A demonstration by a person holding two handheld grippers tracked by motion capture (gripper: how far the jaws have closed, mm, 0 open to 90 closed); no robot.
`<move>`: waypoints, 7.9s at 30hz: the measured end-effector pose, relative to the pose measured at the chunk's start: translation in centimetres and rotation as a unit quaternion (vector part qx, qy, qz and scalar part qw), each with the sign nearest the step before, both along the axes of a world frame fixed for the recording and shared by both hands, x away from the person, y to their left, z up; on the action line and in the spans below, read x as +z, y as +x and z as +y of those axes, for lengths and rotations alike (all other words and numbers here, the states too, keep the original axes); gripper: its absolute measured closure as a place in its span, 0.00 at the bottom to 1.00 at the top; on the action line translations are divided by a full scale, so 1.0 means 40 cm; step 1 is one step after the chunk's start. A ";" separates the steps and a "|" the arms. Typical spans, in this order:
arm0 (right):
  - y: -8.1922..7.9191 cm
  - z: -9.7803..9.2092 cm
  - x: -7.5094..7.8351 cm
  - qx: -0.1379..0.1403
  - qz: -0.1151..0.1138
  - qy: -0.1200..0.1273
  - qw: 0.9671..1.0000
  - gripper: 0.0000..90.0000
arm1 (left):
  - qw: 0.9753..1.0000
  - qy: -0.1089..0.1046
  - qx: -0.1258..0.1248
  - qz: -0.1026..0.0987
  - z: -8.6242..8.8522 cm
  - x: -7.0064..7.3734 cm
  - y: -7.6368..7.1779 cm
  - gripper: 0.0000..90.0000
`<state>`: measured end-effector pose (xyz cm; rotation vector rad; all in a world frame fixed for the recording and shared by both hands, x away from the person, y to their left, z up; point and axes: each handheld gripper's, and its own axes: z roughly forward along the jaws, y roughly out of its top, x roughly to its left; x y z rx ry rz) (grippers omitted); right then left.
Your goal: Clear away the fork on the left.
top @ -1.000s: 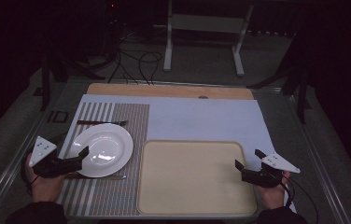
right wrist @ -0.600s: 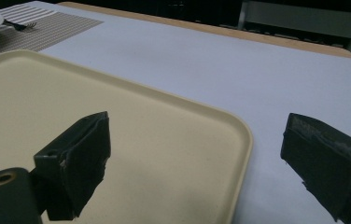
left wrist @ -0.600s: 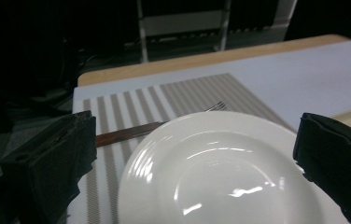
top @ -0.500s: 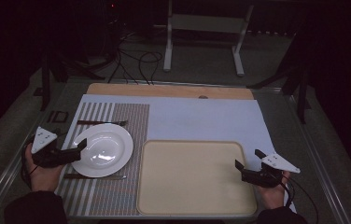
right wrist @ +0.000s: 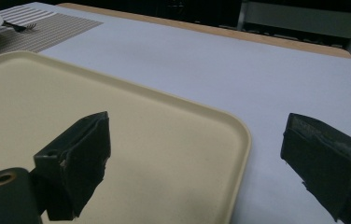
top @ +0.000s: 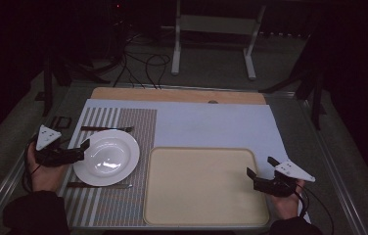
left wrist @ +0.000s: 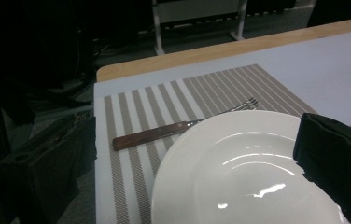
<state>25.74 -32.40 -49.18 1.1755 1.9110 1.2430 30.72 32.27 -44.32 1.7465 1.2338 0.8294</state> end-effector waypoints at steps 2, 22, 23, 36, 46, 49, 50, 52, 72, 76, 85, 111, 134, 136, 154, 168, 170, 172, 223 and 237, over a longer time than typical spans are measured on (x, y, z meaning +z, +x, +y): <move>0.000 -0.001 0.000 0.000 -0.001 0.000 1.000 0.09 | 1.000 -0.002 0.002 0.003 0.008 0.001 0.006 0.00; 0.001 -0.001 -0.005 -0.003 0.004 0.004 1.000 0.09 | 0.998 0.038 -0.009 0.039 0.030 0.012 0.094 0.00; 0.002 -0.001 -0.006 -0.003 0.006 0.006 1.000 0.09 | 0.998 0.038 -0.009 0.039 0.030 0.012 0.094 0.00; 0.000 0.004 -0.009 -0.004 0.008 0.008 1.000 0.09 | 0.994 0.064 -0.031 0.078 0.026 0.012 0.177 0.00; -0.016 0.007 -0.004 -0.001 0.006 0.008 1.000 0.09 | 0.992 0.087 -0.030 0.085 0.035 0.004 0.229 0.00; -0.016 0.006 -0.003 0.000 0.006 0.008 1.000 0.09 | 0.991 0.087 -0.028 0.097 0.039 -0.005 0.244 0.00; -0.016 0.006 -0.003 0.001 0.006 0.009 1.000 0.09 | 0.990 0.088 -0.027 0.102 0.039 -0.010 0.249 0.00; -0.015 0.006 -0.004 0.001 0.007 0.009 1.000 0.09 | 0.989 0.090 -0.029 0.116 0.041 -0.020 0.259 0.00; -0.012 -0.002 -0.010 -0.001 0.016 0.012 1.000 0.09 | 0.966 0.083 -0.014 0.243 0.045 -0.085 0.381 0.03; -0.010 -0.002 -0.011 -0.001 0.017 0.009 1.000 0.09 | 0.960 0.092 -0.010 0.263 0.048 -0.100 0.398 0.06; -0.004 0.002 -0.015 0.003 0.021 0.003 1.000 0.09 | 0.950 0.100 -0.038 0.294 0.031 -0.130 0.423 0.16; 0.001 0.003 -0.020 0.001 0.031 -0.002 1.000 0.09 | 0.943 0.098 -0.101 0.301 0.010 -0.150 0.412 0.53; 0.004 0.000 -0.020 -0.001 0.032 -0.002 0.999 0.09 | 0.949 0.066 -0.041 0.307 0.010 -0.130 0.394 0.85; 0.005 0.001 -0.020 0.000 0.033 -0.002 0.999 0.09 | 0.952 0.065 -0.039 0.298 0.012 -0.110 0.390 0.85; -0.003 -0.004 -0.011 -0.009 0.013 0.007 1.000 0.10 | 0.974 0.035 -0.044 0.218 -0.006 0.017 0.328 0.85; -0.003 0.000 -0.012 -0.010 0.016 0.005 1.000 0.10 | 0.986 0.025 -0.074 0.150 -0.057 0.085 0.230 0.85; -0.002 0.001 -0.012 -0.010 0.016 0.004 1.000 0.10 | 0.986 0.024 -0.076 0.144 -0.066 0.094 0.217 0.85; -0.001 0.001 -0.012 -0.009 0.016 0.005 1.000 0.10 | 0.987 0.026 -0.078 0.140 -0.071 0.099 0.211 0.85; 0.000 0.004 -0.013 0.003 0.014 0.005 1.000 0.10 | 0.990 0.047 -0.099 0.086 -0.259 0.057 0.064 0.85; 0.000 0.004 -0.013 0.005 0.015 0.005 1.000 0.10 | 0.991 0.041 -0.100 0.083 -0.300 0.022 0.027 0.85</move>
